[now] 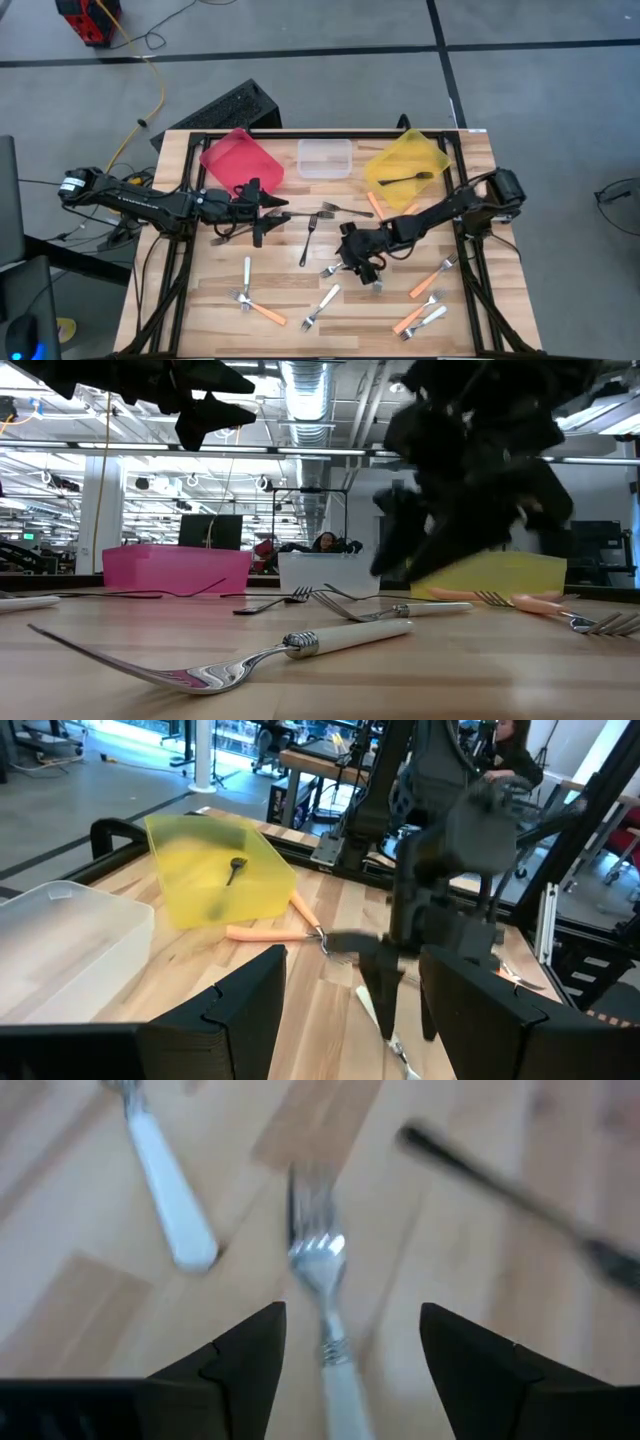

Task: Sort silverware by color (type)
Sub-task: Put the white fork into the transparent bin

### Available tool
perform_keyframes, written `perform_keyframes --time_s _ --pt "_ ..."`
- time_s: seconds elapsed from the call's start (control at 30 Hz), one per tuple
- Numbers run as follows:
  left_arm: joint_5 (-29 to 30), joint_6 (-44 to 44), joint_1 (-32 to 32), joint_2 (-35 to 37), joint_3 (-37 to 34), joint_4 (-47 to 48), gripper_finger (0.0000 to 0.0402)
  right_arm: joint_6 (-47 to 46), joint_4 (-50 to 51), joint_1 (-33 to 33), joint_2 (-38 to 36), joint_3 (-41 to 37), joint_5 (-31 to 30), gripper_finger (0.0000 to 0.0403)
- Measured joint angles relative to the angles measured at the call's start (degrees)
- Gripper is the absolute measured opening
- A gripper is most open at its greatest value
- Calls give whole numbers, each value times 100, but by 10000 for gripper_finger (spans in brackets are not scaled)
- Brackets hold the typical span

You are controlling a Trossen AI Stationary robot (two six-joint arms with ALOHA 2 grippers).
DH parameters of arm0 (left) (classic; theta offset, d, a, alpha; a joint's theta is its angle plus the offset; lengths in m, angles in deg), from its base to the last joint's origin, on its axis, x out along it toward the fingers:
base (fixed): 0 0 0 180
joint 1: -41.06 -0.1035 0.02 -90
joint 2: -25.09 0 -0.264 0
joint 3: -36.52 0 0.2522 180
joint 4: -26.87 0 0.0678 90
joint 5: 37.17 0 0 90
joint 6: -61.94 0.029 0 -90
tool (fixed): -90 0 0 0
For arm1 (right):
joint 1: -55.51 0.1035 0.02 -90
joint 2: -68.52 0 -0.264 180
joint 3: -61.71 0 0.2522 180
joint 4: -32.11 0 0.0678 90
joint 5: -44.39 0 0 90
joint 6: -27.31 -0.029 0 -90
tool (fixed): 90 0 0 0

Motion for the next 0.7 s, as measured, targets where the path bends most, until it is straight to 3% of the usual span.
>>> perform_keyframes --time_s 0.37,0.7 --pt "16 19 0 0 0 39 217 -143 -41 -168 495 13 97 247" --pt "17 2 0 0 0 105 217 -155 180 -360 681 19 103 132"
